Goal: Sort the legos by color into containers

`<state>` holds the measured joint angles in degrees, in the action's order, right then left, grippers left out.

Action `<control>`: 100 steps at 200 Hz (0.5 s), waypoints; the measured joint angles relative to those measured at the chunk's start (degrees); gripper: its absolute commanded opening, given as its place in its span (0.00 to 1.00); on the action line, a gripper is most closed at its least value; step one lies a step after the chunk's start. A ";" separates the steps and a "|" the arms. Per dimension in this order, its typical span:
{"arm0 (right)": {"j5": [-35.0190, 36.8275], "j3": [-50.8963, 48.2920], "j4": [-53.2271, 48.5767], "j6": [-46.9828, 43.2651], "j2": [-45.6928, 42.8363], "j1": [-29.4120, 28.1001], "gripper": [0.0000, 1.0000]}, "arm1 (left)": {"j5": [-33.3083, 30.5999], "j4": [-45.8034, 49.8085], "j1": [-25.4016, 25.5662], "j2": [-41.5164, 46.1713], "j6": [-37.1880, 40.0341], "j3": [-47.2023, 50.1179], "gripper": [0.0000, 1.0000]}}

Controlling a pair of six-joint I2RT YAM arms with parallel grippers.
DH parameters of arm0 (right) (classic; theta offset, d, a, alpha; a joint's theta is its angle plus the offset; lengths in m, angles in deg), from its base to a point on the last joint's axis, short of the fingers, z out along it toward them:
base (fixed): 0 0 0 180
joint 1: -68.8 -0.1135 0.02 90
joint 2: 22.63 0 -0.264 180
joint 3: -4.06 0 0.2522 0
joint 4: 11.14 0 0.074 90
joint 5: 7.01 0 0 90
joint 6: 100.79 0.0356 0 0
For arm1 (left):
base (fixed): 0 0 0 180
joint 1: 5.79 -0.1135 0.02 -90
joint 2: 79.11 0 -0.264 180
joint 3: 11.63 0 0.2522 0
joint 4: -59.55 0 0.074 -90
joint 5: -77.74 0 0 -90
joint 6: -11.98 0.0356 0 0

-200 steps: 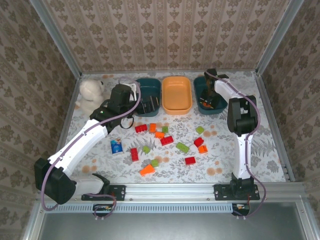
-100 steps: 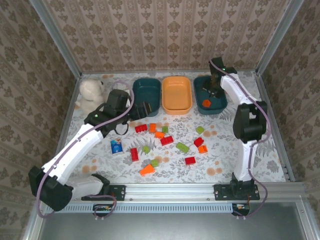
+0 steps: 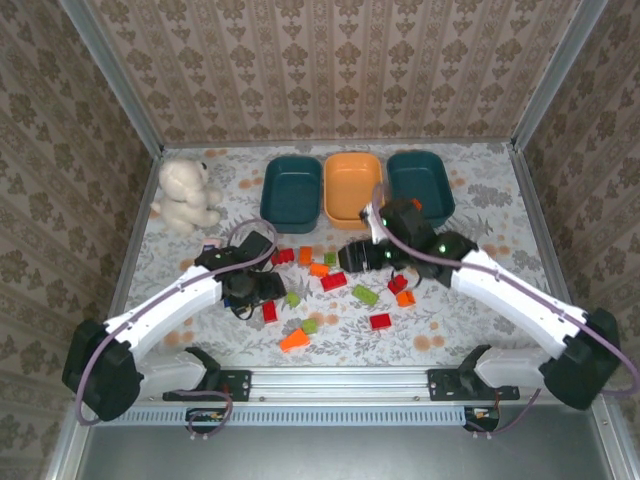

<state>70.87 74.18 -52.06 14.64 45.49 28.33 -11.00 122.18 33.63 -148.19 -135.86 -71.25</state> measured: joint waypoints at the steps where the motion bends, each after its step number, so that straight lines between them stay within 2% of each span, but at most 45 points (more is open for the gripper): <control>1: -0.04 -0.33 0.15 -0.04 -0.22 -0.15 0.80 | 0.00 0.02 0.02 -0.11 -0.04 0.00 0.73; 35: -2.51 -10.08 4.31 0.02 -9.60 -4.79 0.85 | 0.00 -0.24 0.76 -5.03 -1.11 0.42 0.70; 100: -2.27 -10.73 6.32 0.00 -11.91 -4.85 0.85 | -0.04 -3.32 1.11 -9.68 -1.07 2.14 0.68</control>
<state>68.59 63.45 -45.75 14.64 33.58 23.48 -11.04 118.85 34.75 -157.87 -136.94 -69.11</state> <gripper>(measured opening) 0.854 0.680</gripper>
